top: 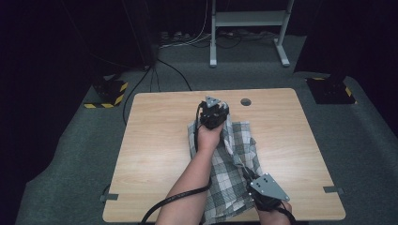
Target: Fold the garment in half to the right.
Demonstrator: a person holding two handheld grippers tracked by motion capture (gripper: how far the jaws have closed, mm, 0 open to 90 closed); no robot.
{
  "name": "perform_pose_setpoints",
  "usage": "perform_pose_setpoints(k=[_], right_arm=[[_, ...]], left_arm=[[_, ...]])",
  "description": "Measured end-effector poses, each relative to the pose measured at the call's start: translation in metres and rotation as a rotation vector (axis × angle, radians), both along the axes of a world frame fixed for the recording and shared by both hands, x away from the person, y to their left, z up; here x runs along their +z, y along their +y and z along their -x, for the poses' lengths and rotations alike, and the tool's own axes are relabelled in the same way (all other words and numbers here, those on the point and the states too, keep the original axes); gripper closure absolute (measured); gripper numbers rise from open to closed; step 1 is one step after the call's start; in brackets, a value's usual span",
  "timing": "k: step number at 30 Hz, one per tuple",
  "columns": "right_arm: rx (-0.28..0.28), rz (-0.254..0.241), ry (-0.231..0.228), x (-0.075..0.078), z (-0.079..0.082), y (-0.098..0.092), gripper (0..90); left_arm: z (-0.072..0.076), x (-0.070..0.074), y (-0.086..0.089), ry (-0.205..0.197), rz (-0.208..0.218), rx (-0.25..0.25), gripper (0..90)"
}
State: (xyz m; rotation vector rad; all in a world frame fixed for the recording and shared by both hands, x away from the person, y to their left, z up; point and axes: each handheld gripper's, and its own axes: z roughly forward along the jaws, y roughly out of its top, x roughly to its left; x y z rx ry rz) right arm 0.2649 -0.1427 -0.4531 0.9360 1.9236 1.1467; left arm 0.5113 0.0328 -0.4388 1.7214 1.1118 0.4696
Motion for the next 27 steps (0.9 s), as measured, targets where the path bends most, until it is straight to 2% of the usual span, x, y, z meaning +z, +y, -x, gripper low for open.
perform_pose_setpoints(k=[8, 13, 15, 19, 24, 27], right_arm=[[-0.014, -0.009, 0.020, -0.006, -0.002, -0.008, 85.7], [-0.016, -0.014, 0.024, -0.008, -0.001, -0.011, 85.7], [-0.016, -0.016, 0.027, -0.009, 0.000, -0.011, 85.7], [-0.013, -0.012, 0.032, -0.011, 0.000, -0.012, 85.7], [-0.014, -0.014, 0.039, -0.013, -0.001, -0.012, 85.7], [-0.012, -0.013, 0.041, -0.014, 0.000, -0.012, 85.7]], left_arm=[[-0.003, -0.012, -0.017, 0.018, -0.030, -0.013, 79.0], [-0.005, -0.021, -0.023, 0.034, -0.019, -0.005, 78.4], [-0.006, -0.025, -0.025, 0.044, -0.007, 0.005, 78.2], [-0.008, -0.036, -0.030, 0.069, -0.032, 0.009, 77.6], [-0.011, -0.049, -0.032, 0.125, -0.049, 0.014, 75.8], [-0.011, -0.051, -0.033, 0.125, -0.057, 0.012, 72.3]])
